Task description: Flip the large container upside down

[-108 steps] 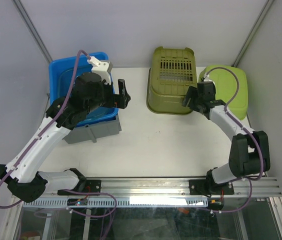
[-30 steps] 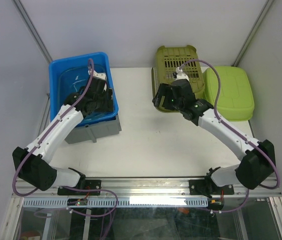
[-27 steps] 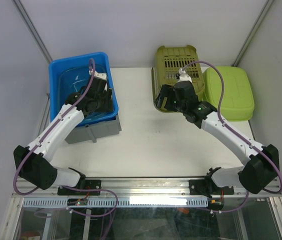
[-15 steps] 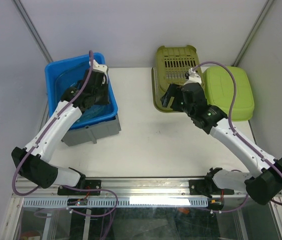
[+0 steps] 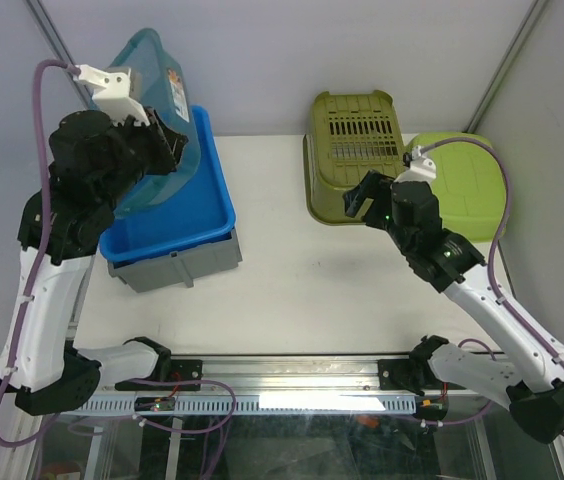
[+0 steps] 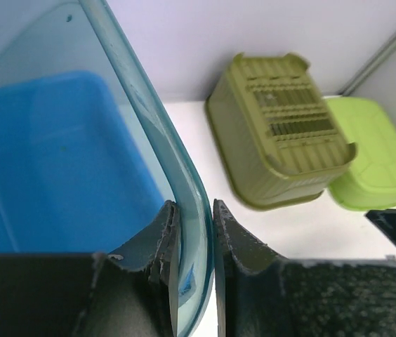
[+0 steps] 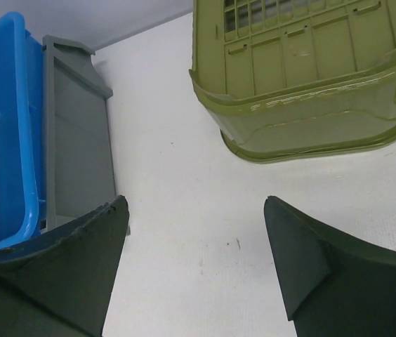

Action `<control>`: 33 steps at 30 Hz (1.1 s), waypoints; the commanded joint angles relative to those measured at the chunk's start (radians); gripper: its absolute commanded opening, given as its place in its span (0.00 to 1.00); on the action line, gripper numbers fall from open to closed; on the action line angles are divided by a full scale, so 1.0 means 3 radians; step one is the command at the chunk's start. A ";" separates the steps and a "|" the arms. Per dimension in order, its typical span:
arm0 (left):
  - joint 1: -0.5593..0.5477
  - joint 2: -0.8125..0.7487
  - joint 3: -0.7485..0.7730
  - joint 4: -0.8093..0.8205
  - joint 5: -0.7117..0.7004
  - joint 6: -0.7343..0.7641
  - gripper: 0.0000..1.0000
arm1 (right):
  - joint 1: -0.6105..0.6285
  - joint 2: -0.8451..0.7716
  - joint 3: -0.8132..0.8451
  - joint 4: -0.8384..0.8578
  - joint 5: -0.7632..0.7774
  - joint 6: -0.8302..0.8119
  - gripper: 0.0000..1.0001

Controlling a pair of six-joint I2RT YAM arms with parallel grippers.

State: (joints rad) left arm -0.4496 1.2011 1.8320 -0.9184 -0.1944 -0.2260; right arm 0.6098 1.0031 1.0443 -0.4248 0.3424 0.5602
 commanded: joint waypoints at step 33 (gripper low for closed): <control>-0.0222 0.0381 0.0187 0.2696 0.2821 -0.1579 0.00 | -0.0021 -0.1567 0.0075 -0.0521 0.1120 -0.0230 0.77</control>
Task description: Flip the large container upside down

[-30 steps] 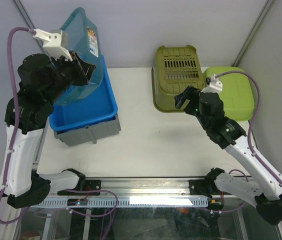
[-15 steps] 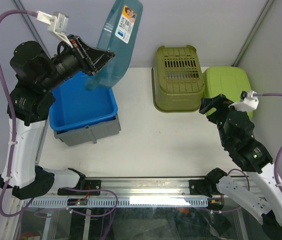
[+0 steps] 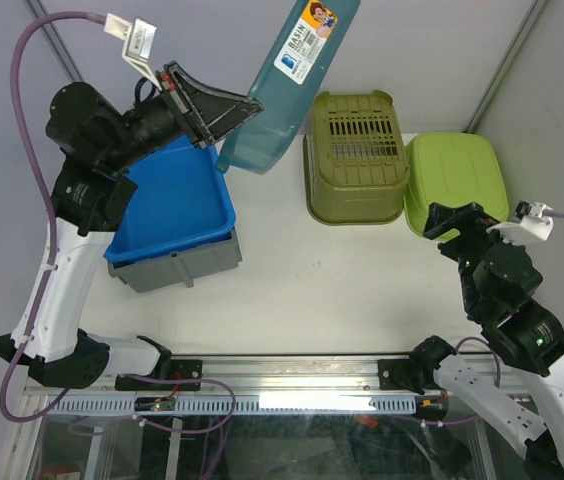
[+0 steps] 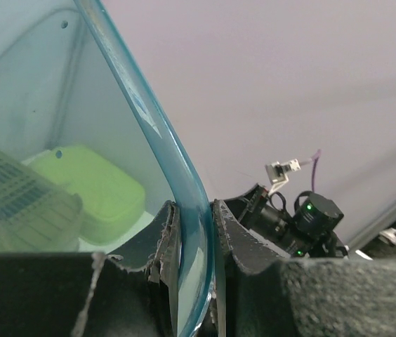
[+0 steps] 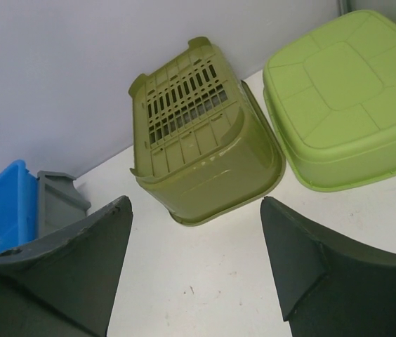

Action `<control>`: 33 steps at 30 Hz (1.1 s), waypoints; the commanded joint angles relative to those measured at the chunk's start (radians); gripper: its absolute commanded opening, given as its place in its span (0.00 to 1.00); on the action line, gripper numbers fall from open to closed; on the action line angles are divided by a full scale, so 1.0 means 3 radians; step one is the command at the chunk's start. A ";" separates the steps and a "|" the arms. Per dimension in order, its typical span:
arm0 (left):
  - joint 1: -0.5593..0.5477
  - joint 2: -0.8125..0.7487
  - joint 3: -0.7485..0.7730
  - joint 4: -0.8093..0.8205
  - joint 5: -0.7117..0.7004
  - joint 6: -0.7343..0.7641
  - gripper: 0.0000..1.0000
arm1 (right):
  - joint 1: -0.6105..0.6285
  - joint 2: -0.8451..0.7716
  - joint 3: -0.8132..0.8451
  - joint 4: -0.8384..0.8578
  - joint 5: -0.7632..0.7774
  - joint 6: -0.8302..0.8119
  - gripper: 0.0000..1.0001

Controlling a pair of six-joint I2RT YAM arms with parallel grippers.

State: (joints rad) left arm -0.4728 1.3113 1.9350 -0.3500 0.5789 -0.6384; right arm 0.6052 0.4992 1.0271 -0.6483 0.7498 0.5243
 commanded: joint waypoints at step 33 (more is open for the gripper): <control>-0.1171 0.1203 -0.2231 0.4647 0.0791 -0.3746 0.00 | -0.0007 0.0751 0.1225 0.0922 0.0560 -0.1335 0.76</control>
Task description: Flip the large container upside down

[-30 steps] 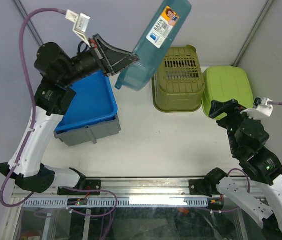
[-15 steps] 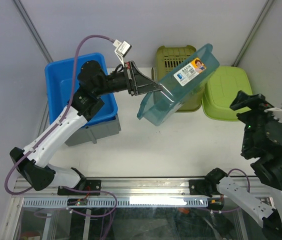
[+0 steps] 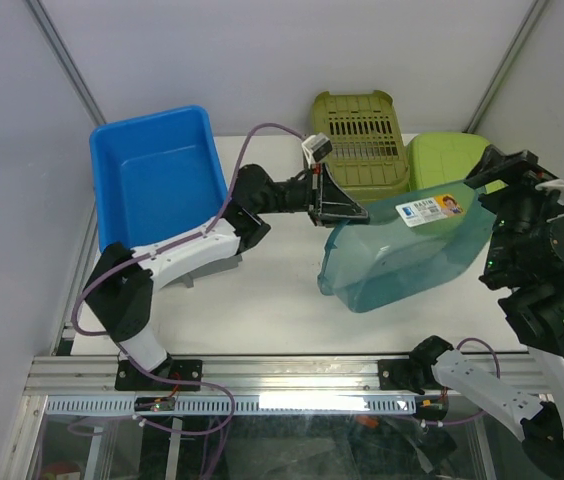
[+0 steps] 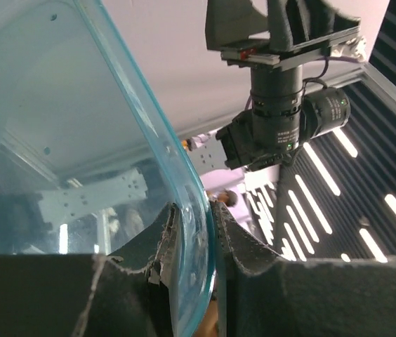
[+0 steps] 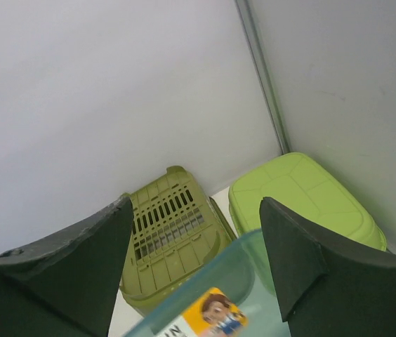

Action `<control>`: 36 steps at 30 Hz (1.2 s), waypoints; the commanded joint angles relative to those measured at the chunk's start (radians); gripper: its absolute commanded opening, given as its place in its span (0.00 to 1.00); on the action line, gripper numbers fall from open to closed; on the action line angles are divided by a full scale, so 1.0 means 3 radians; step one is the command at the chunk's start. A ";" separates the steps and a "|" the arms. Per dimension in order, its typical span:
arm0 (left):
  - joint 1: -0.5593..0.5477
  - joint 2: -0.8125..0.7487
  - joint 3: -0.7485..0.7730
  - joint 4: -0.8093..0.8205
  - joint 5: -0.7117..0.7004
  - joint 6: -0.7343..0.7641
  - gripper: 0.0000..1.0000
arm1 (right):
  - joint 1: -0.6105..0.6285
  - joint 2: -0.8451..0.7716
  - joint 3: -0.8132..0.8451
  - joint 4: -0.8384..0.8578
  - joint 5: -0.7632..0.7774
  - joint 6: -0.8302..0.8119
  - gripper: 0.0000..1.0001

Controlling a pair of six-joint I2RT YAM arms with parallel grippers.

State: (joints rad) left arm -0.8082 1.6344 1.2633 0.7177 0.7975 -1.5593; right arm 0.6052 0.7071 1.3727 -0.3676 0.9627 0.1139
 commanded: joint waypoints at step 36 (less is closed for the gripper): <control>-0.0177 0.1820 -0.0209 0.1661 -0.0215 -0.1346 0.40 | -0.0007 0.0019 0.0021 -0.0595 -0.0522 0.0428 0.75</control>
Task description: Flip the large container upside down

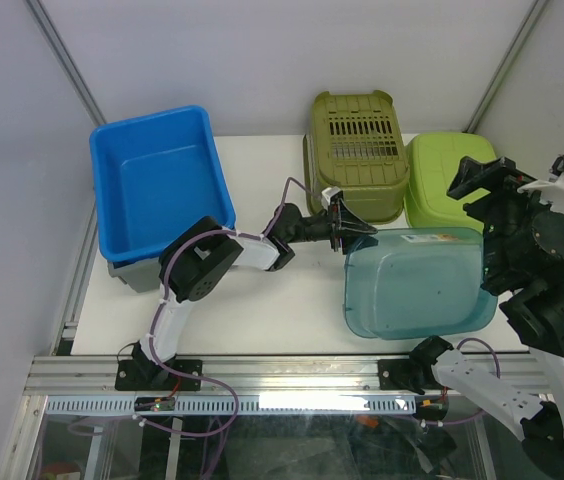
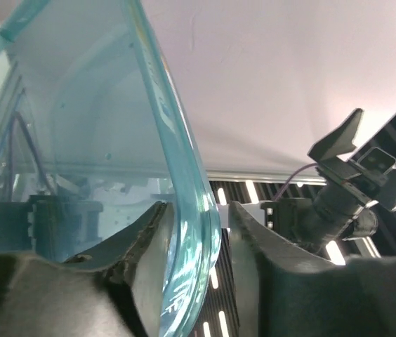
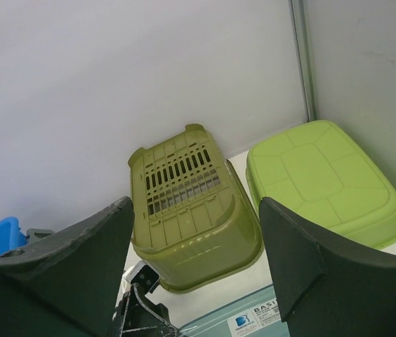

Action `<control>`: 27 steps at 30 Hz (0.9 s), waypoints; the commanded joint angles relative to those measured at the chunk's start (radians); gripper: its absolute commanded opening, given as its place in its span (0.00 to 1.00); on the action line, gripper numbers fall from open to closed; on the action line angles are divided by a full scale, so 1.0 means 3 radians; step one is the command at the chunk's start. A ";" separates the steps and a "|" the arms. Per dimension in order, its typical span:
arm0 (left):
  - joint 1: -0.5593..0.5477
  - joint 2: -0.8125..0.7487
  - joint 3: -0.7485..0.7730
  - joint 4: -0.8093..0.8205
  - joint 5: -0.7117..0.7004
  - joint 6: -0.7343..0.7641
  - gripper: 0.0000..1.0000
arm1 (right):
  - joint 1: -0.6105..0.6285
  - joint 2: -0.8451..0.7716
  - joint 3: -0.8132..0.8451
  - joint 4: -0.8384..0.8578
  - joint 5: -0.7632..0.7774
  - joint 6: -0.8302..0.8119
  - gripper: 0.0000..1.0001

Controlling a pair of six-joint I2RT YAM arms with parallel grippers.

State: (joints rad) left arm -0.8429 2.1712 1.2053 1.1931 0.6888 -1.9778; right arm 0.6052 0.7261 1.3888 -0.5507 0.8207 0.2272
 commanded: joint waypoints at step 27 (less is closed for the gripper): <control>0.0038 -0.0693 0.0421 -0.3375 -0.0521 0.2603 0.99 | -0.0008 -0.0200 -0.0198 -0.0179 -0.0088 0.0142 0.76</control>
State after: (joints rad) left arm -0.8425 2.0544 1.2583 0.3569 0.6041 -1.3731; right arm 0.6052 0.6636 1.3293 -0.6056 0.8135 0.2493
